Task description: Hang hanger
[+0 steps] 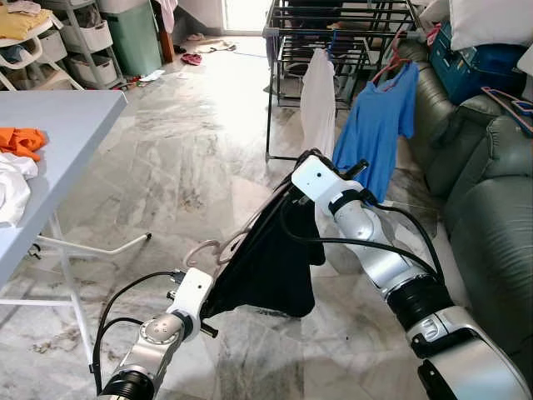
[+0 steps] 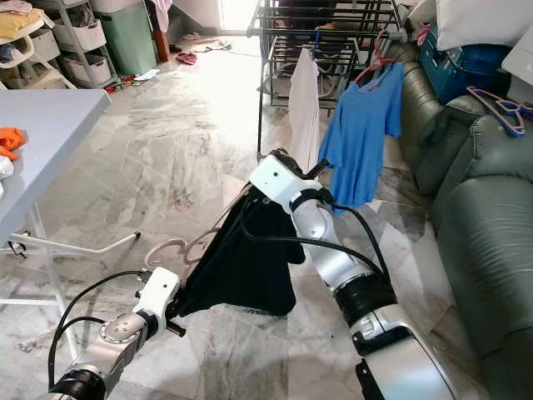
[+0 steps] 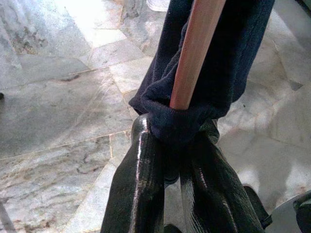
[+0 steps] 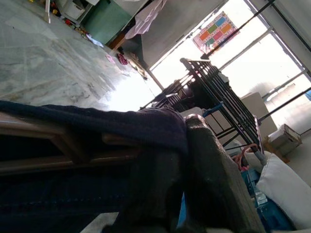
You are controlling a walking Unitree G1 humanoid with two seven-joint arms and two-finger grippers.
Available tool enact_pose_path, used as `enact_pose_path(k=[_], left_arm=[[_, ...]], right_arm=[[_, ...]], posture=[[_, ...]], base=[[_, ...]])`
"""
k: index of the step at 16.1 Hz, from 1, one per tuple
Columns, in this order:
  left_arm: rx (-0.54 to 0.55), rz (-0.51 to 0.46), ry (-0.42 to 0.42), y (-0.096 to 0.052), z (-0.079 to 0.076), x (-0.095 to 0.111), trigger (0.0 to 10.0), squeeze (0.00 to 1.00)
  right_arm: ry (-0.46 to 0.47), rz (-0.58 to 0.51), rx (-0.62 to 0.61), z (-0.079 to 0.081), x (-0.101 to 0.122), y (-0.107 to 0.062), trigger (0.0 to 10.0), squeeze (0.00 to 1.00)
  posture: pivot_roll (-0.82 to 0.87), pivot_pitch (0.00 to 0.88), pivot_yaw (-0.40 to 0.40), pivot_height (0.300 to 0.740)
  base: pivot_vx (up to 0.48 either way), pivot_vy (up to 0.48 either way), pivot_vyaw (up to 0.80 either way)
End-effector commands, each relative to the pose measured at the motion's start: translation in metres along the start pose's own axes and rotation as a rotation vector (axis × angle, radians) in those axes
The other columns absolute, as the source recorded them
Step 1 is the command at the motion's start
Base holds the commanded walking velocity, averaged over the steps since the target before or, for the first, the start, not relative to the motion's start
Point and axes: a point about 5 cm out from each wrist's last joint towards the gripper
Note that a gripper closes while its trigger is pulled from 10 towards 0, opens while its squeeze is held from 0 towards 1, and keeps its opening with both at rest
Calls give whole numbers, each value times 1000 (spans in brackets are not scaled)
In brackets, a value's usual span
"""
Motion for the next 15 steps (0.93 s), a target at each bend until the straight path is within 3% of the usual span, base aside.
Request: enact_pose_path(k=[1,6,7,8,9,12,15], left_arm=[[-64,211,65,-9,4,-33,10000,0],[-64,211,65,-9,4,-33,10000,0],[69,-44,-27,2,1,8,10000,0],[62,-44,7,8,-9,12,10000,0],[48,-24,33,8,-12,10,10000,0],[26,5,137,6,-11,1,10000,0],[36,15,142,5,-10,-2,10000,0]], right_arm=[[-24,-4,-68,-25,5,7,10000,0],[-24,-4,-68,-25,5,7,10000,0],[97,-101,46,15,17,-4,10000,1000],[179,-162,164,42,26,-12,10000,1000],[195,-171,186,46,27,-14,10000,1000],[186,-150,171,40,21,-11,10000,1000],[194,-144,177,43,18,-13,10000,1000]], posture=[[-175,0,103,740],[-175,0,103,740],[-193,0,0,740],[-192,0,0,740],[-192,0,0,740],[-193,0,0,740],[-190,0,0,740]], base=[[0,0,0],[0,0,0],[0,0,0],[0,0,0],[0,0,0],[0,0,0],[0,0,0]])
Point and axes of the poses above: a point about 5 cm out from each wrist's last joint towards the gripper, its own y axis pointing out of the wrist towards the gripper, its own x axis along the axis of the wrist's last joint, z = x × y, and after that the axes turned 10 degrees about -y, right-handed
